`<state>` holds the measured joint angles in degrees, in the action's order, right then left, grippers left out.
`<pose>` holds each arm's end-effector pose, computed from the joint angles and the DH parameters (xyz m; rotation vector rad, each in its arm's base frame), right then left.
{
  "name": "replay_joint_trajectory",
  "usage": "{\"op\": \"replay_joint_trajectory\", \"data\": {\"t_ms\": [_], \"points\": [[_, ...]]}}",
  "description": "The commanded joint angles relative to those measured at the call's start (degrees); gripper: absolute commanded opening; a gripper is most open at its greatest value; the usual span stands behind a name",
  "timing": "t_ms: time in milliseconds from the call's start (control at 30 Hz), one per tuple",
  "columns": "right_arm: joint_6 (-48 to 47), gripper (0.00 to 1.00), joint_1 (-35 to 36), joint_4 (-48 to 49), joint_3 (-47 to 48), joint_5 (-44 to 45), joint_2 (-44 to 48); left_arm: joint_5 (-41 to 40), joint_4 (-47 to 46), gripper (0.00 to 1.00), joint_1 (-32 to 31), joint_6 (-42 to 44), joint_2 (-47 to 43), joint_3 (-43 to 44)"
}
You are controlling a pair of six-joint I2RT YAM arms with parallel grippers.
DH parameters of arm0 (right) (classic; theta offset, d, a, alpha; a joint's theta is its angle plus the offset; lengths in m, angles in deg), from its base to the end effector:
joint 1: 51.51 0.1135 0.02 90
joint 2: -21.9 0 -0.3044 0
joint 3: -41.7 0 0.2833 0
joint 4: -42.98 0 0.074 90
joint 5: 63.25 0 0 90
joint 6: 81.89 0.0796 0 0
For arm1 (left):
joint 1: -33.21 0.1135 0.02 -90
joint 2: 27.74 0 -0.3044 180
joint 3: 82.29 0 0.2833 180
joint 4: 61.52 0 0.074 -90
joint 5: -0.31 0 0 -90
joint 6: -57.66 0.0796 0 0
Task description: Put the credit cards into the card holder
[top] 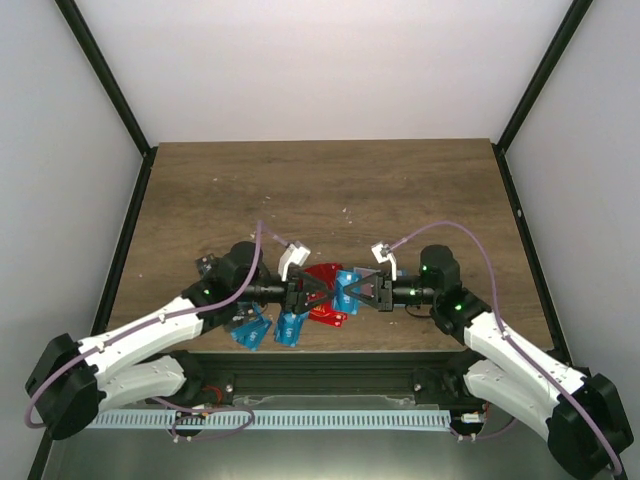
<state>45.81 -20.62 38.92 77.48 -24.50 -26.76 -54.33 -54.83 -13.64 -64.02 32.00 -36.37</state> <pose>0.1514 0.1629 0.2428 -0.5832 2.0133 1.6070 0.1523 -0.2298 0.2601 0.7437 2.0376 -1.4524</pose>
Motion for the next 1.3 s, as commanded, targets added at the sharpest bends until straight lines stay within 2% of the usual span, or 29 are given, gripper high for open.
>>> {"op": "replay_joint_trajectory", "data": {"t_ms": [0,233,433,600,633,667,700,733,833,900,967,1133,1267], "points": [[-1.1,0.01,-0.6,2.9,2.5,-4.9,0.8,7.1,-6.7,0.53,0.3,-0.2,1.5,-0.3],[-0.5,0.01,-0.6,5.1,3.0,-6.4,0.2,9.6,-9.5,0.37,0.3,-0.6,5.2,-0.5],[-0.2,0.01,-0.6,5.1,3.5,-7.2,0.1,9.7,-12.3,0.14,0.3,-3.3,5.9,-0.7],[0.3,0.01,-0.6,4.7,3.3,-6.5,0.1,9.9,-13.6,0.04,0.3,-4.4,5.9,-1.0],[0.4,0.04,-0.6,4.1,3.4,-5.9,0.0,9.9,-14.3,0.04,0.3,-5.0,5.9,-1.2],[0.0,0.12,-0.6,2.8,3.8,-4.6,-0.1,9.7,-14.9,0.04,0.3,-5.5,6.0,-1.4],[-0.8,0.29,-0.6,-0.1,4.6,-2.1,-0.2,9.0,-15.1,0.04,0.3,-5.9,6.1,-1.4],[-1.8,0.42,-0.6,-3.8,5.9,1.9,0.0,7.9,-14.9,0.04,0.3,-6.1,6.3,-1.3],[-2.0,0.67,-0.6,-19.1,10.0,26.1,1.3,2.7,-11.4,0.04,0.3,-5.6,8.3,0.0],[0.1,0.71,-0.6,-26.7,11.1,40.9,1.8,1.4,-10.8,0.04,0.3,-5.6,10.7,1.3],[2.6,0.72,-0.7,-31.6,11.5,50.3,1.5,1.6,-10.4,0.04,0.3,-6.0,14.3,3.2],[11.2,0.73,-0.8,-39.7,11.1,62.1,-2.2,1.5,-1.6,0.04,0.3,-4.3,26.6,12.1],[15.4,0.71,-1.8,-38.8,8.8,64.3,-4.6,5.1,-0.7,0.04,0.3,-5.7,35.2,17.2]]}}
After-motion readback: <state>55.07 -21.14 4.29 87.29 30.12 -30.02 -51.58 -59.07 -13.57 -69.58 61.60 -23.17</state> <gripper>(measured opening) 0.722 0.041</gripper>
